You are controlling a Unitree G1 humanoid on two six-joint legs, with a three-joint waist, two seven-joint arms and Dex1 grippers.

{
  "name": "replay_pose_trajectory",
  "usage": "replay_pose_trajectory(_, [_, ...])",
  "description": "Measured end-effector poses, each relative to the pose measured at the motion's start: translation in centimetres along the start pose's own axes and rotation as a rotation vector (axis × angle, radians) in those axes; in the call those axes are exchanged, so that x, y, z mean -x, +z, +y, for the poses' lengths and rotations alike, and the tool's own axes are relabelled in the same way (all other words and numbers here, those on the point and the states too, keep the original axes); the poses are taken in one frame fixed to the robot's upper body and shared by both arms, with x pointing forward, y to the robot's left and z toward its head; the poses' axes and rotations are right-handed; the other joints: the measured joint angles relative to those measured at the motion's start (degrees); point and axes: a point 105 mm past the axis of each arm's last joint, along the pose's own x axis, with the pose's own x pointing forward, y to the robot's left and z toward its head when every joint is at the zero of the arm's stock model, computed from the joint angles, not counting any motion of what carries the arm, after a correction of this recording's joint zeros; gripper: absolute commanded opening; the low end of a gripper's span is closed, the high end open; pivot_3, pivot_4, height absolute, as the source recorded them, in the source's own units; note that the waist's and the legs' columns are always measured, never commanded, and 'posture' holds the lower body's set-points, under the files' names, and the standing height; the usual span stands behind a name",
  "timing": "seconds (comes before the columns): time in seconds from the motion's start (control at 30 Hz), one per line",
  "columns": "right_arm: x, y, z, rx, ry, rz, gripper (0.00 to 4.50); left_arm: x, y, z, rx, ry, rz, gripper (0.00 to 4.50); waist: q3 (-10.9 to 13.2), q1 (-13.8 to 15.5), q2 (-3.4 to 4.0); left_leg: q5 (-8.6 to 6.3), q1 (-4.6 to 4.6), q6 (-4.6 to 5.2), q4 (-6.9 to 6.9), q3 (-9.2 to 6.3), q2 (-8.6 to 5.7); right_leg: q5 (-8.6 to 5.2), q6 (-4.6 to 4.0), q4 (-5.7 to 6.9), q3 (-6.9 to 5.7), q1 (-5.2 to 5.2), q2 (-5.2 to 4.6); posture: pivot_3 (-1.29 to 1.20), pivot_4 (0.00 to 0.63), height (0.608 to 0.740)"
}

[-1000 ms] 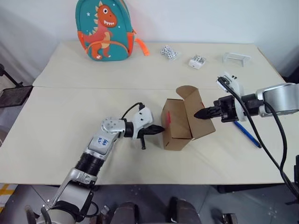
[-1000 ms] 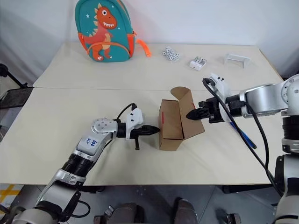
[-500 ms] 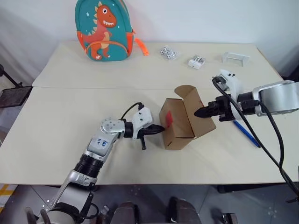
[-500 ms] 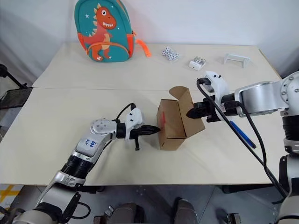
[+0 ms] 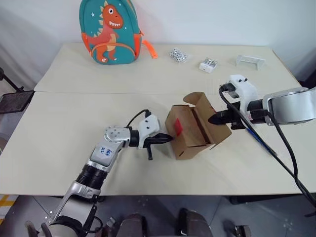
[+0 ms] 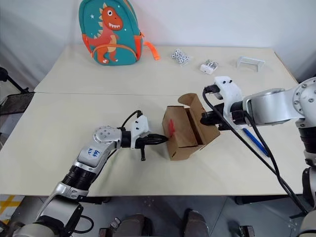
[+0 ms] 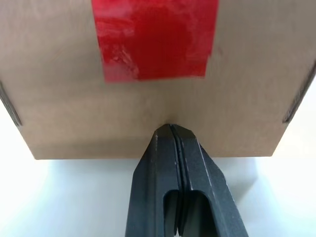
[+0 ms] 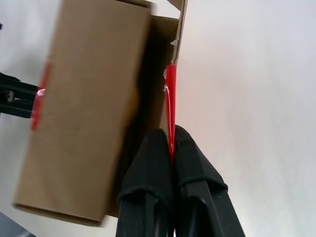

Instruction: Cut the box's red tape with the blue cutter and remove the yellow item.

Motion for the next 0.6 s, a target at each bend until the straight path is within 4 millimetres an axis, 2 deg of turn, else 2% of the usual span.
replay_pose_trajectory(0.27, [-0.1, 0.1, 0.5, 0.021, -0.012, -0.029, 0.02, 0.2, -0.3, 0.2, 0.01, 0.011, 0.012, 0.0, 0.0, -0.1, 0.0, -0.01, 0.0, 0.02, 0.01, 0.0, 0.01, 0.0, 0.0, 0.01, 0.0, 0.0, 0.0, 0.0, 0.15, 0.74])
replay_pose_trajectory(0.47, [-0.3, 0.3, 1.0, 0.036, -0.009, -0.044, 0.02, 1.9, -1.0, 1.2, 0.017, 0.052, 0.062, 0.0, 0.0, -0.1, 0.0, -0.01, -0.05, 0.01, -0.01, 0.01, 0.03, 0.0, -0.01, 0.02, 0.0, -0.09, 0.0, 0.0, 0.15, 0.74])
replay_pose_trajectory(0.6, [-0.3, 0.3, 1.4, 0.055, -0.004, -0.051, 0.02, 2.4, -1.5, 0.9, 0.034, 0.036, 0.08, 0.0, 0.0, -0.1, -0.01, -0.01, -0.08, 0.01, 0.0, 0.01, 0.03, 0.0, -0.01, 0.02, -0.02, -0.1, 0.0, 0.0, 0.15, 0.74])
